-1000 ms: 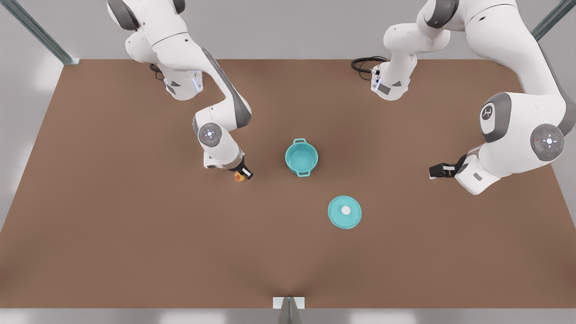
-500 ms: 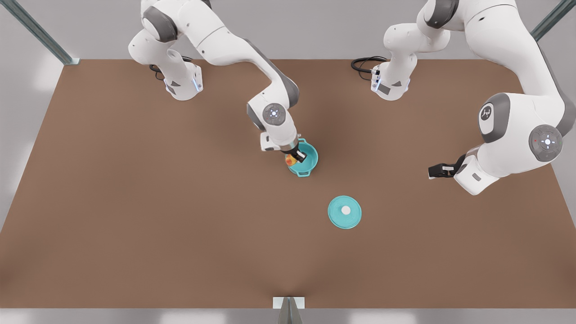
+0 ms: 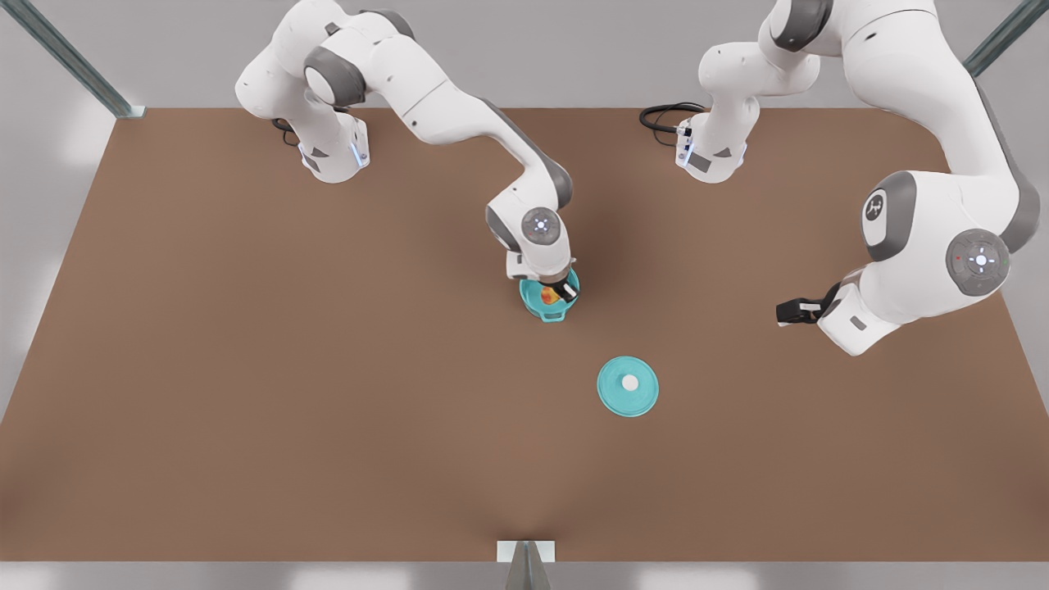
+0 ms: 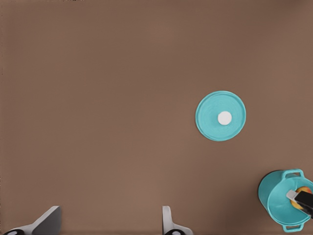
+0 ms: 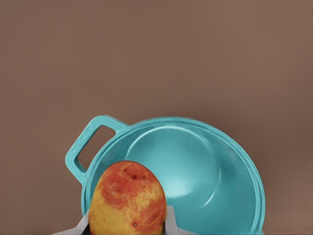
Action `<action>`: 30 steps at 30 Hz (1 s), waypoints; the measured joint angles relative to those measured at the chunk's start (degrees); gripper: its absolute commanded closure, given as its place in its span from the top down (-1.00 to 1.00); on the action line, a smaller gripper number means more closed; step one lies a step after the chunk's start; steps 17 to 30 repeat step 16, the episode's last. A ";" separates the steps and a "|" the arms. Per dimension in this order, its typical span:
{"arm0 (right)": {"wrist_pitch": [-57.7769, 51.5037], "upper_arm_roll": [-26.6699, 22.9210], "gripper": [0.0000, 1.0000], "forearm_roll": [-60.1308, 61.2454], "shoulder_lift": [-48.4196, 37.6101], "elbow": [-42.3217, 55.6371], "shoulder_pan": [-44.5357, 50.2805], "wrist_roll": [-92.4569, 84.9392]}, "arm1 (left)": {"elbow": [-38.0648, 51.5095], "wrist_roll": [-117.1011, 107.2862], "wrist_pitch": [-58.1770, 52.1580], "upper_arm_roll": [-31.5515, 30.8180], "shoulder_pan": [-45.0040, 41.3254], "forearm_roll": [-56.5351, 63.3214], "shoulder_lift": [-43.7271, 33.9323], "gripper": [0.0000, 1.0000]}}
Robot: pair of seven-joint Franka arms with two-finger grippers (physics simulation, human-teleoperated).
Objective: Open the pot lid and put the potato into the pot
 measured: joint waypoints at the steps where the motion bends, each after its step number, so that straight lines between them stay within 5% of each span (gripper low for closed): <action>1: -0.11 -0.02 1.00 -0.01 0.04 0.14 0.02 0.49 | 0.00 -0.01 0.09 -0.01 -0.74 0.47 0.01 1.00; 7: -1.48 -1.93 1.00 -0.40 -2.37 0.27 0.01 2.81 | 0.00 0.03 0.41 0.00 -1.29 1.79 0.03 1.00; 12: -21.25 -21.08 1.00 -6.34 -18.40 1.79 -19.41 -6.47 | 0.00 0.12 0.51 0.08 -1.22 1.97 0.03 1.00; 14: -27.78 -24.40 1.00 -8.52 -19.52 1.77 -24.49 -13.31 | 0.00 0.15 0.53 0.08 -1.22 1.93 0.03 1.00; 30: -32.40 -25.00 1.00 -9.74 -19.68 1.40 -25.08 -19.43 | 0.00 0.17 0.55 0.08 -1.22 1.91 0.03 1.00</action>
